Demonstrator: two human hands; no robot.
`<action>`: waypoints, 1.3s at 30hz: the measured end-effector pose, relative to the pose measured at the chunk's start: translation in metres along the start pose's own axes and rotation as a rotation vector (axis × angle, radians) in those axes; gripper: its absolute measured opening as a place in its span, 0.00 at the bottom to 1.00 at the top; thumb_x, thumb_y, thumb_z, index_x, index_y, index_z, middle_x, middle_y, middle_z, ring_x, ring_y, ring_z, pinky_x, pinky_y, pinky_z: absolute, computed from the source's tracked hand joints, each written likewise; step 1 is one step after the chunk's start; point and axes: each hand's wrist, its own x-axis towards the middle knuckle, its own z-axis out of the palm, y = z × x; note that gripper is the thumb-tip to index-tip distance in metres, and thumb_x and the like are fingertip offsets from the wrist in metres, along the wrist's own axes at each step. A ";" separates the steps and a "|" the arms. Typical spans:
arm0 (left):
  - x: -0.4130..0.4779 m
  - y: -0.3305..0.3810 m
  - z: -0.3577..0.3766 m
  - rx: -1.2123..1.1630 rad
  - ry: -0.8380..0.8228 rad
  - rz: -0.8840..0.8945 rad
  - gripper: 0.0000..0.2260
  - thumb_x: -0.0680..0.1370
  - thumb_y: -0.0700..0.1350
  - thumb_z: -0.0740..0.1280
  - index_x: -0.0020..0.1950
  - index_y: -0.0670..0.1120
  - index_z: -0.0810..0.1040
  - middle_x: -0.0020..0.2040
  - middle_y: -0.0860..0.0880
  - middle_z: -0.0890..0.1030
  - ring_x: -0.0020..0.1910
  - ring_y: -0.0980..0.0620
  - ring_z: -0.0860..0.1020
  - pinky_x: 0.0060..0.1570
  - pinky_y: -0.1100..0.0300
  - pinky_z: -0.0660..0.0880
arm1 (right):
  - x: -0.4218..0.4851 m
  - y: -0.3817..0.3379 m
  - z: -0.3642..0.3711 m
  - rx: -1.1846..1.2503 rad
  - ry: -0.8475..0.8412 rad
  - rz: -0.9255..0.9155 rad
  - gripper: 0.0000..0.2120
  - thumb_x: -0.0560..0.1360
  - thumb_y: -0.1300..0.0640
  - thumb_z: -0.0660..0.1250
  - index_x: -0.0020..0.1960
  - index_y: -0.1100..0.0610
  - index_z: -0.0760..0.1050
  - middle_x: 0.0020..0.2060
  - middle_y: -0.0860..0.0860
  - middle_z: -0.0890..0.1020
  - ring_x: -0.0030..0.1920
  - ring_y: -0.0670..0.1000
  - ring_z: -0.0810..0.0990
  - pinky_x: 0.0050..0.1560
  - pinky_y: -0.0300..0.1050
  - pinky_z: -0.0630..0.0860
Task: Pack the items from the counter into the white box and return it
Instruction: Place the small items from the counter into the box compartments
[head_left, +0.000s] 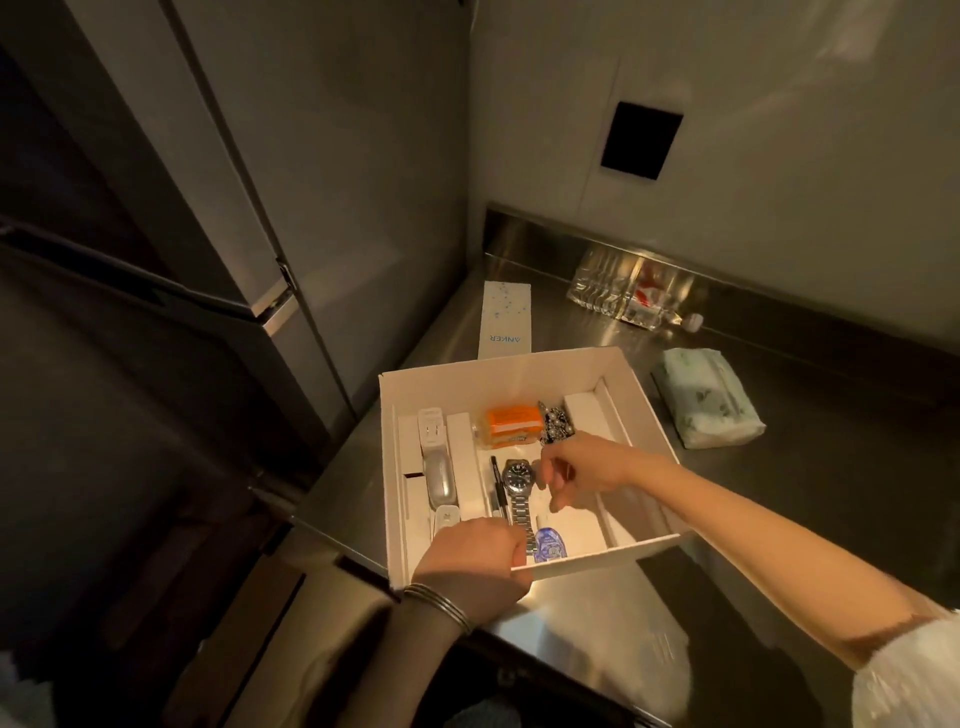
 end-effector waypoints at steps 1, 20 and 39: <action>0.000 -0.001 0.000 0.000 -0.002 0.006 0.06 0.75 0.51 0.59 0.46 0.50 0.73 0.47 0.48 0.77 0.46 0.48 0.75 0.46 0.56 0.73 | -0.007 -0.001 -0.011 0.012 0.056 -0.002 0.13 0.68 0.57 0.75 0.38 0.47 0.71 0.35 0.45 0.78 0.39 0.47 0.75 0.45 0.41 0.71; 0.002 0.002 -0.003 0.002 -0.027 -0.086 0.10 0.76 0.56 0.60 0.44 0.51 0.72 0.47 0.52 0.77 0.43 0.53 0.72 0.40 0.60 0.68 | -0.014 0.100 -0.085 0.115 0.513 0.301 0.13 0.75 0.61 0.65 0.59 0.63 0.75 0.56 0.60 0.80 0.56 0.60 0.77 0.55 0.47 0.72; -0.003 0.014 0.000 0.035 0.077 -0.271 0.07 0.69 0.55 0.65 0.36 0.53 0.75 0.34 0.56 0.75 0.35 0.57 0.72 0.39 0.58 0.76 | 0.045 0.156 -0.055 -0.388 0.424 0.113 0.19 0.76 0.58 0.63 0.66 0.51 0.69 0.68 0.56 0.69 0.64 0.62 0.71 0.61 0.55 0.73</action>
